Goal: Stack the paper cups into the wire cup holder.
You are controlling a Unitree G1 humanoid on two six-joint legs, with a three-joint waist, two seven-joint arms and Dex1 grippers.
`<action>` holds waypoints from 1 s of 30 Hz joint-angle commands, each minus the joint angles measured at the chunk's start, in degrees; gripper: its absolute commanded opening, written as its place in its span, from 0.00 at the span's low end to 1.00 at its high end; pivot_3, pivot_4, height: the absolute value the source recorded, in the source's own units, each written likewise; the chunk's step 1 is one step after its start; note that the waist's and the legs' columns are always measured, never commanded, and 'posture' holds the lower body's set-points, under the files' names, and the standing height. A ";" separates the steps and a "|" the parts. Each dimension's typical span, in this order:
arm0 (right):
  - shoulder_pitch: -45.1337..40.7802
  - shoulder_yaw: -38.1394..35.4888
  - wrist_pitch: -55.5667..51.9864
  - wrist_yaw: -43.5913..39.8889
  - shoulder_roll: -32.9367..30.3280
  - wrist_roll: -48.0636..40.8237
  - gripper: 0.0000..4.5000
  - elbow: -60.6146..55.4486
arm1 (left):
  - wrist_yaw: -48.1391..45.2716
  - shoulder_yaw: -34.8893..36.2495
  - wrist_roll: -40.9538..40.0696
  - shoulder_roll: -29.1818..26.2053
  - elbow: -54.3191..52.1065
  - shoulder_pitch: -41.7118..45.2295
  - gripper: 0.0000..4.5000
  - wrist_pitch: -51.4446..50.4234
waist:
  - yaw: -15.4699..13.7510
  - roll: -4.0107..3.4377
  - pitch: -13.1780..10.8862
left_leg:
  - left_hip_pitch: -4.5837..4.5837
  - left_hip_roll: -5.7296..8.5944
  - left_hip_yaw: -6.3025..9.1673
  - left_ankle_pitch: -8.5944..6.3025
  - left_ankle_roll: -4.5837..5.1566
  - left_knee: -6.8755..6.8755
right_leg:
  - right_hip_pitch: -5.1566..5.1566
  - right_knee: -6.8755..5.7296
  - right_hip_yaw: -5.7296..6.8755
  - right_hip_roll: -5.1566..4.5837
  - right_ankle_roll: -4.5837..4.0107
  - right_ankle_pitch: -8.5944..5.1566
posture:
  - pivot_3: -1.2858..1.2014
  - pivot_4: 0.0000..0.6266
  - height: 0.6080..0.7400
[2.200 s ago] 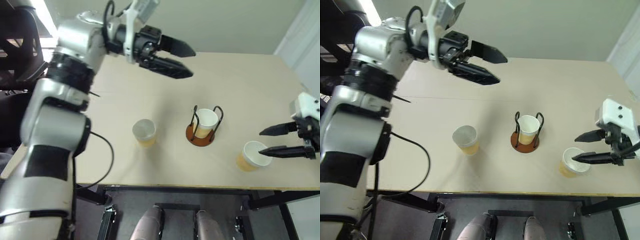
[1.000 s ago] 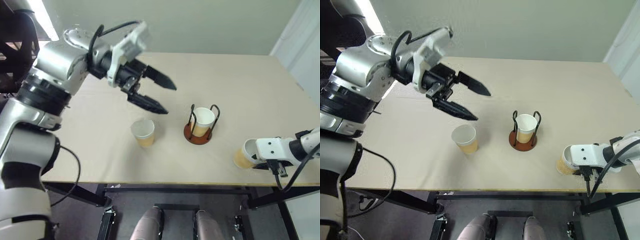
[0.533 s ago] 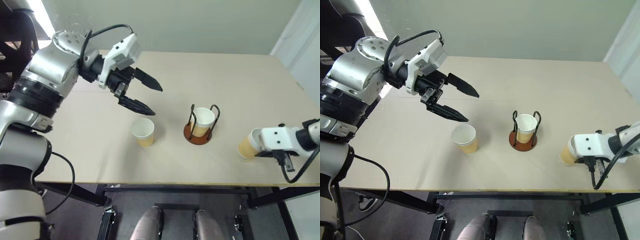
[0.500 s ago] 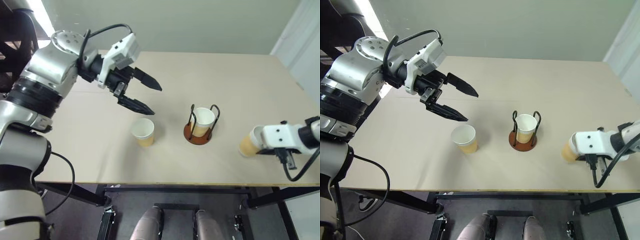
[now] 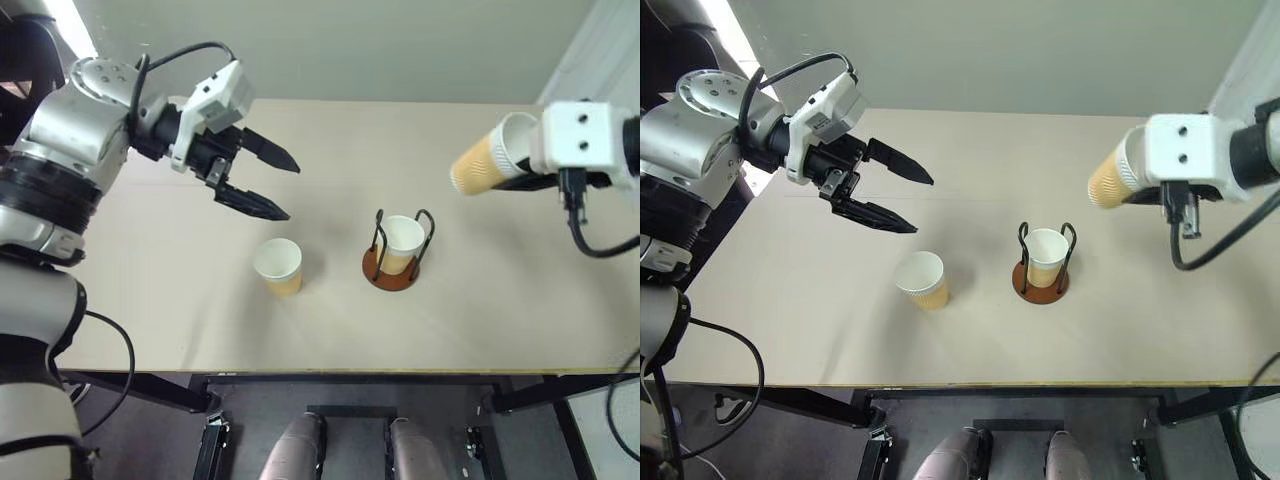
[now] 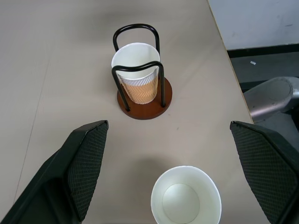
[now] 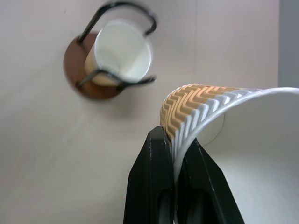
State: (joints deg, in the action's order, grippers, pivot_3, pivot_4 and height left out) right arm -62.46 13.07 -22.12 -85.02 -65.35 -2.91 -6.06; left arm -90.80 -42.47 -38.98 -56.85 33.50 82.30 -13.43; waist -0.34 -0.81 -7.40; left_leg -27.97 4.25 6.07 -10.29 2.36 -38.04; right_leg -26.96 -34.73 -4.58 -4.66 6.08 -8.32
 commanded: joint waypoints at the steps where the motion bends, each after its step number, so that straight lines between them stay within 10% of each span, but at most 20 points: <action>1: -3.44 1.93 0.19 -1.25 2.29 1.64 0.01 0.39 | -1.70 0.26 -0.11 -0.54 -0.14 0.85 1.00 0.94 | 0.00 0.00 0.00 | -0.01 -0.01 -0.01 0.00 -0.02 0.06 | -0.04 -0.05 0.14 0.08 -0.07 -0.05 | 0.52 0.24 1.00; 30: -9.48 13.74 15.87 -7.48 13.18 9.04 0.01 7.19 | -1.70 0.42 -0.32 -1.67 -2.82 -1.28 1.00 1.09 | 0.12 -0.04 -0.03 | -0.09 -0.17 0.45 0.30 -0.48 0.07 | -0.14 -0.25 0.50 0.23 -0.63 -0.01 | 0.52 0.24 1.00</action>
State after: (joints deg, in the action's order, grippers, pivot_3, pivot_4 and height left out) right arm -69.68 26.83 -7.28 -92.26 -52.15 5.94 1.81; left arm -90.80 -43.43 -38.63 -57.35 31.71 80.47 -12.88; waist -0.22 -0.85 -7.43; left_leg -28.08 4.05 6.66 -9.97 1.85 -37.99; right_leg -27.08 -34.96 -4.06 -4.51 5.41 -8.29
